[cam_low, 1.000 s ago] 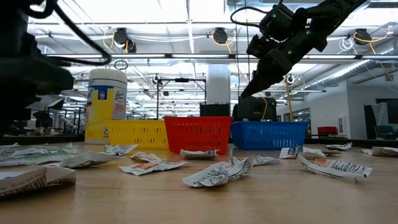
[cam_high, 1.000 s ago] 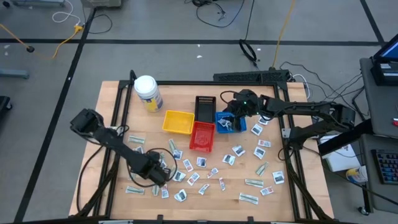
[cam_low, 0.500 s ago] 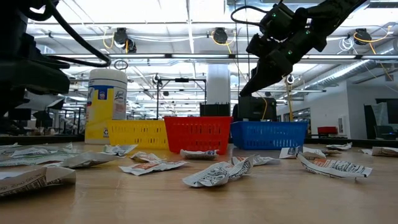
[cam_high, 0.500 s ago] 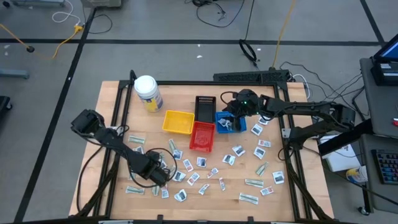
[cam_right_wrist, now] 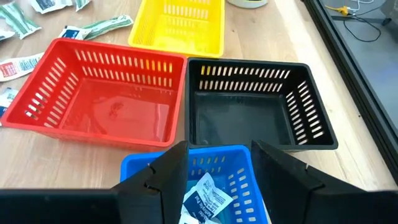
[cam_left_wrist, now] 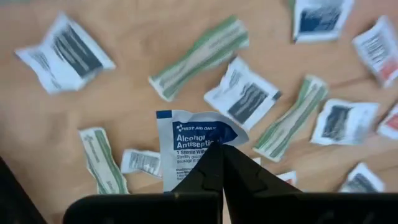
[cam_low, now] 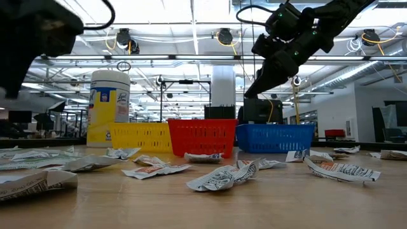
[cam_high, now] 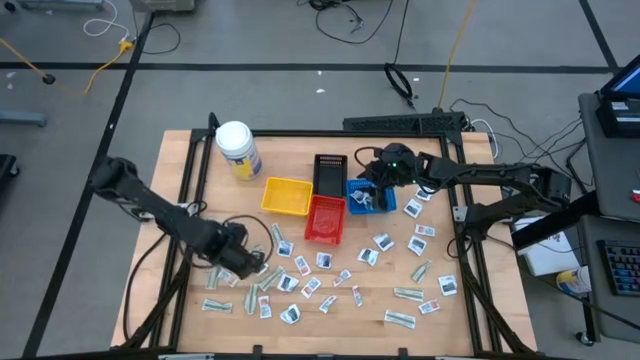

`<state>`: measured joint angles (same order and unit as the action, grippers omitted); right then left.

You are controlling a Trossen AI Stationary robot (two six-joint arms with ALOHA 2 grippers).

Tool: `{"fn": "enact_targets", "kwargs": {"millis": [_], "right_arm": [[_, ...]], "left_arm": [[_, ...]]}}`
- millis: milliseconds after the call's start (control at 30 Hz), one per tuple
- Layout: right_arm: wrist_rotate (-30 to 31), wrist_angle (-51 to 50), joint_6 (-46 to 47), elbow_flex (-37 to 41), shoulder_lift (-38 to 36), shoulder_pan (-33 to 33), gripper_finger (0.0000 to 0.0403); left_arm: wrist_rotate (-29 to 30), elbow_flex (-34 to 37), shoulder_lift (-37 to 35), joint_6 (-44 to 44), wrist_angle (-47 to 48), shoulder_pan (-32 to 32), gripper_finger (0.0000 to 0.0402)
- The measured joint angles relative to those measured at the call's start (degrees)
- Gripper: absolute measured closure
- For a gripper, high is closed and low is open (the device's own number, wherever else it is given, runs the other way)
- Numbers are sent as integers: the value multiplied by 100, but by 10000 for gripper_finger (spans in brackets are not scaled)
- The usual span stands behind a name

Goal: Pick & Place First Aid Supplies
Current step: Put the alcohol pad into the blue bin

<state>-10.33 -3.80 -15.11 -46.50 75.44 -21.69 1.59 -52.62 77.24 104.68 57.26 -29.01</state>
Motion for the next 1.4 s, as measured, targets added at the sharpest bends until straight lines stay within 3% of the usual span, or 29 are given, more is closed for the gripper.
{"fn": "enact_targets", "kwargs": {"millis": [133,233,400,533,667,767,867,1000,1267,1400], "right_arm": [[-121,386,588,0,0,0,232],[-668,949,1203,0,-39,0,232],[-1664,1888,1635,0,-96,73,232],[-1748,2358,1663,0,-103,222,232],[-2343,2798,1975,0,-103,286,232],[-2435,3144,2340,0,-103,347,232],[-2436,3621,2746,0,-103,350,232],[-2430,3987,3066,0,-101,345,232],[-2441,4104,3743,0,-98,345,232],[-2666,4213,3970,0,-98,341,232]], "left_arm": [[688,-1,-466,-669,-214,164,401],[1183,-4,-757,-1614,-849,500,401],[1253,-11,-1040,-3581,-2457,1390,401],[634,-13,-1060,-5118,-3897,2166,401],[-115,-15,-969,-6105,-5141,2839,401],[-913,-15,-821,-6694,-6090,3241,401],[-1685,-17,-589,-6938,-7002,3532,401],[-2289,-17,-161,-6816,-7816,3756,401],[-2800,-571,677,-6804,-8215,3816,401],[-3048,-1051,1067,-6984,-7895,3815,401]]}}
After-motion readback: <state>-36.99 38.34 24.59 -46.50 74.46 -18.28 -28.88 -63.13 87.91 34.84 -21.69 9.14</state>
